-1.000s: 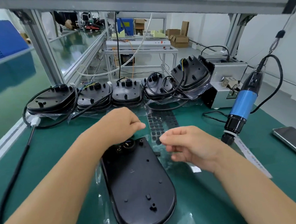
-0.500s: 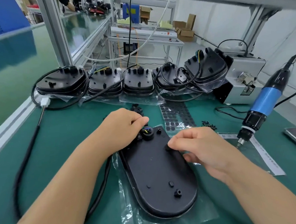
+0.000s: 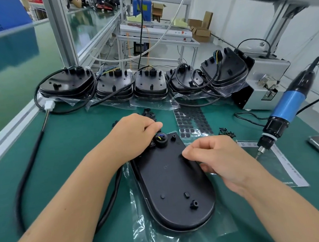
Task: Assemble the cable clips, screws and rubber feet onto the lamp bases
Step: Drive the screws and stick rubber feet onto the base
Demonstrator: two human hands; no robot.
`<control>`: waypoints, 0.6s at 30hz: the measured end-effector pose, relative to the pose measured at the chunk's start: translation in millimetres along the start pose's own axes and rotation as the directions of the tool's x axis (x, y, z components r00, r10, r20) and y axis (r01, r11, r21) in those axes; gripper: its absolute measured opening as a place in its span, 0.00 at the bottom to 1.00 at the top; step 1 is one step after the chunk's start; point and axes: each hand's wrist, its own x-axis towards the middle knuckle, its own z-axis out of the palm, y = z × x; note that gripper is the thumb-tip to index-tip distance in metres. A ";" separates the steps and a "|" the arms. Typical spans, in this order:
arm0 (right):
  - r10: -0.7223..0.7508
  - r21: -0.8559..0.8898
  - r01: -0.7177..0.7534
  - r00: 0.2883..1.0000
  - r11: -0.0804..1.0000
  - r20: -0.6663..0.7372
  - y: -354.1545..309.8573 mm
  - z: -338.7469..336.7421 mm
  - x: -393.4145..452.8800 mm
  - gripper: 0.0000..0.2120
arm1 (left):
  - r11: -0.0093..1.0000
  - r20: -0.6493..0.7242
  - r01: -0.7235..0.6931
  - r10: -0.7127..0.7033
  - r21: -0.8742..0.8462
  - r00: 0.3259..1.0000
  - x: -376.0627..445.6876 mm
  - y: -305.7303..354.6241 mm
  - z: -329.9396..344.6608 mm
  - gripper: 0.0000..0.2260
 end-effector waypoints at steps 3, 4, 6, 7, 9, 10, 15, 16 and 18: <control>-0.027 -0.015 0.027 1.000 1.000 0.002 0.8 0.5 -0.4 0.13 | 1.000 -0.009 0.005 -0.005 -0.004 1.000 0.4 -2.4 1.5 0.22; -0.039 -0.018 0.039 0.999 0.999 0.000 0.9 0.9 -0.3 0.13 | 1.000 -0.010 0.007 -0.008 -0.008 1.000 0.3 -3.3 1.8 0.22; -0.075 -0.031 0.075 0.997 0.997 -0.014 1.8 1.2 -0.4 0.12 | 1.000 -0.011 0.011 -0.011 -0.017 1.000 0.2 -4.8 2.8 0.22; -0.102 -0.054 0.100 0.994 0.993 -0.026 2.7 1.2 -0.4 0.11 | 1.000 -0.012 0.009 -0.009 -0.017 1.000 0.5 -5.3 3.4 0.22; -0.155 -0.132 0.147 0.987 0.980 -0.047 4.5 1.2 -0.6 0.08 | 1.000 -0.006 0.007 -0.007 -0.012 1.000 1.2 -6.2 3.7 0.21; -0.177 -0.177 0.164 0.983 0.970 -0.057 5.6 1.4 -0.9 0.08 | 1.000 -0.001 0.008 -0.008 -0.010 1.000 1.4 -6.2 3.5 0.21; -0.185 -0.276 0.151 0.977 0.949 -0.102 8.0 0.4 3.9 0.08 | 1.000 0.021 0.007 -0.007 0.001 1.000 0.0 -4.1 2.3 0.13; -0.136 -0.253 0.107 0.985 0.962 -0.102 7.4 -1.2 6.1 0.11 | 1.000 0.021 0.004 -0.004 -0.001 1.000 0.0 -4.4 2.3 0.12; 0.007 -0.154 -0.016 0.998 0.988 -0.059 5.1 -3.4 11.1 0.16 | 1.000 0.022 -0.007 0.007 0.012 1.000 0.1 -4.0 2.0 0.12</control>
